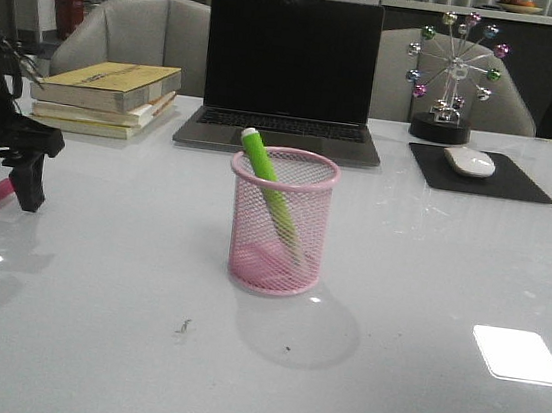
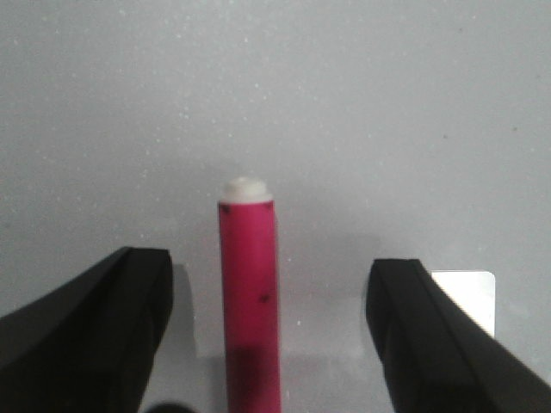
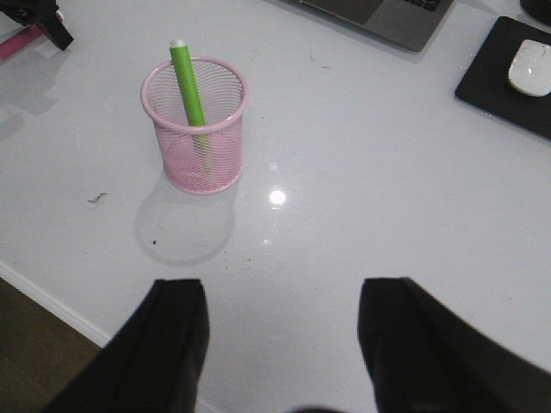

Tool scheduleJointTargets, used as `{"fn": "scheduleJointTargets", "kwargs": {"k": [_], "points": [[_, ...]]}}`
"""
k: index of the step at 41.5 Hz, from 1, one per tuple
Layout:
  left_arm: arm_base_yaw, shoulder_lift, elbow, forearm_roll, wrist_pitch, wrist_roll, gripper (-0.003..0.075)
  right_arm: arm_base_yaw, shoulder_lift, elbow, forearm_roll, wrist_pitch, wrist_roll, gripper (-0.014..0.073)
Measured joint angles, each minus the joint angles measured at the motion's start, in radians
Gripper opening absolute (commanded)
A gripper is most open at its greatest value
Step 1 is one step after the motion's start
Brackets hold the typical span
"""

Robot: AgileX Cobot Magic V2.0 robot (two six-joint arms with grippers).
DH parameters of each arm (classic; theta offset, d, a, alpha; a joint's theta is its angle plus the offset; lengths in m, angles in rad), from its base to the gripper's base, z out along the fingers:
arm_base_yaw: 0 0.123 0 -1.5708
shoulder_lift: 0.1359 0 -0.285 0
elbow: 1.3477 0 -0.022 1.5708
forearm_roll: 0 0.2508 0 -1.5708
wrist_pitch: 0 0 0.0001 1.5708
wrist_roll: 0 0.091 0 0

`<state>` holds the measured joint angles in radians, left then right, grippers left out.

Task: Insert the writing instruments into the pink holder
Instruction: 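Grasp the pink marker upright with the left gripper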

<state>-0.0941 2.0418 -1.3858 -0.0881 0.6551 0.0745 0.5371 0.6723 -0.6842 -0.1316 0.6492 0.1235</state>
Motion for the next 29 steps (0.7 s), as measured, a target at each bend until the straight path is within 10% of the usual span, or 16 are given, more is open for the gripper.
{"fn": "scheduleJointTargets", "kwargs": {"k": [29], "points": [[0.0,0.027,-0.054,0.057,0.066,0.0,0.0244,0.0,0.0,0.0,0.0,0.0,0.002,0.0497]]}}
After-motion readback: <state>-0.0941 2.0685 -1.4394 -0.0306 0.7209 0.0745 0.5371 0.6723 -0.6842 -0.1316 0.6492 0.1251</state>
